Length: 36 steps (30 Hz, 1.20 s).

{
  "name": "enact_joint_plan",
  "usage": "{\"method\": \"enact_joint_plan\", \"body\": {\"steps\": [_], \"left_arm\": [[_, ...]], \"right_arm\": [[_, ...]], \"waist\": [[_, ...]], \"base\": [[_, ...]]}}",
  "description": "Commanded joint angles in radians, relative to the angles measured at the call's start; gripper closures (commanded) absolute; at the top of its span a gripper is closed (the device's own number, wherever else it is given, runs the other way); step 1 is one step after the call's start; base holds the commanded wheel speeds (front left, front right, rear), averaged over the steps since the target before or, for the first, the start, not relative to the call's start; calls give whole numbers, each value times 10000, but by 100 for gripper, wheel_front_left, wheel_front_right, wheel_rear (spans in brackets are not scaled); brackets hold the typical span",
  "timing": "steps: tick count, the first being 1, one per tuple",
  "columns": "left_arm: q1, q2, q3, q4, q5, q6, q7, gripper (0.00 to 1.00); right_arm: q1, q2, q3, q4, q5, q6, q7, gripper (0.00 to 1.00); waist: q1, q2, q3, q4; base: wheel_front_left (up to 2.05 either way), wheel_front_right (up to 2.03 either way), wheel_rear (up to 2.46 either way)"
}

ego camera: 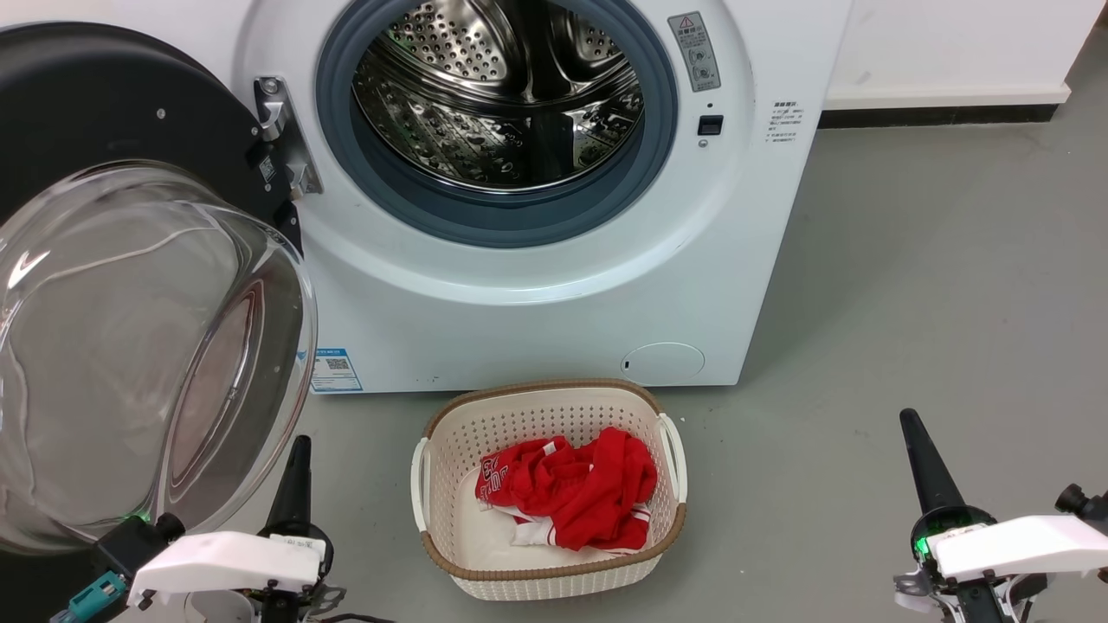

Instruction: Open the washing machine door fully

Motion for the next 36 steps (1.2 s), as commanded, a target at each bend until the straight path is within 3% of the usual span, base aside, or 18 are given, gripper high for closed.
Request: {"method": "enact_joint_plan", "body": {"steps": [1, 36], "left_arm": [[-226, 16, 52, -45, -243, -98, 58, 100], [-571, -42, 314, 429, -3492, -447, 861, 100]], "right_arm": [[-241, -52, -39, -11, 257, -1, 55, 100], [-693, 8, -419, 669, 3326, -1, 663, 100]], "waist": [[-1, 0, 1, 4], [-1, 0, 25, 135]], "base": [[0, 0, 0], [0, 0, 0]]}}
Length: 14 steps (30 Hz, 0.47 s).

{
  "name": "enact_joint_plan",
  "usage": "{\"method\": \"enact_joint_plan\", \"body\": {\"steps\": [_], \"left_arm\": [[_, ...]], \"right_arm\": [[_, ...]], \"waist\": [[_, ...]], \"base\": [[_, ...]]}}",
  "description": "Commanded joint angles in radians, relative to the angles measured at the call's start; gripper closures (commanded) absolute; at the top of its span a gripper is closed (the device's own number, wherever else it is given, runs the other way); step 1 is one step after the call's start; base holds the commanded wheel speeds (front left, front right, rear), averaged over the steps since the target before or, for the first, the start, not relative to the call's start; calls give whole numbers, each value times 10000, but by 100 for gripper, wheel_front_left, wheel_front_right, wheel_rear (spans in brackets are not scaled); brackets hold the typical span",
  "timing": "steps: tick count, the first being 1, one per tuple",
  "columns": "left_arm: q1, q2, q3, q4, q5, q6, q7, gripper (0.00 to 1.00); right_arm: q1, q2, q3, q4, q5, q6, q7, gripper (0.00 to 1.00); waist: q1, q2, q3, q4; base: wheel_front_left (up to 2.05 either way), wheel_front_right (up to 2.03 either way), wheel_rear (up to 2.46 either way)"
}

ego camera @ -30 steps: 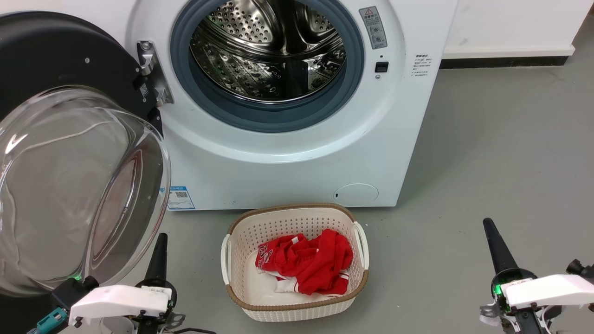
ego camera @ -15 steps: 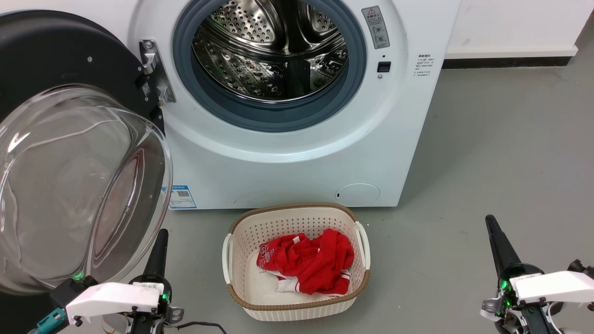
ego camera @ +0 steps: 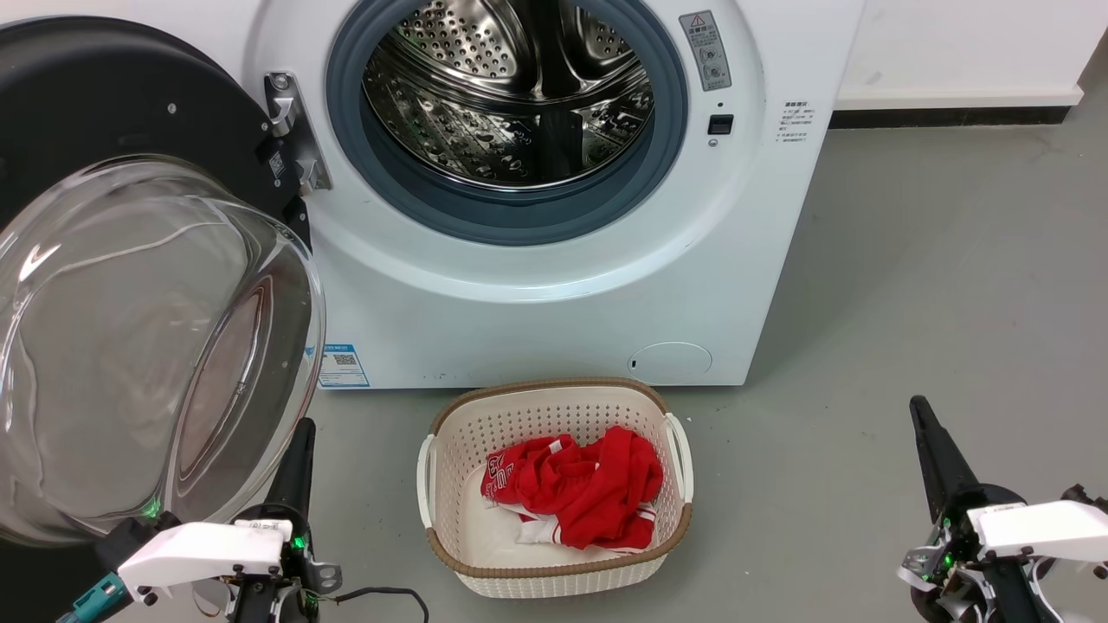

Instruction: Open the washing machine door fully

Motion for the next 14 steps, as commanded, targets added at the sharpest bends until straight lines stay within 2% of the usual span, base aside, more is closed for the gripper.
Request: {"method": "enact_joint_plan", "body": {"steps": [1, 14], "left_arm": [[-137, -1, 37, 27, -232, -50, 74, 100], [-259, -21, 118, 164, -1141, -151, 292, 100]], "right_arm": [[-179, 5, -35, 35, 229, 1, 46, 100], [-340, 37, -162, 223, 1076, 1, 229, 100]], "waist": [[-1, 0, 1, 6], [-1, 0, 9, 51]], "base": [[0, 0, 0], [0, 0, 0]]}}
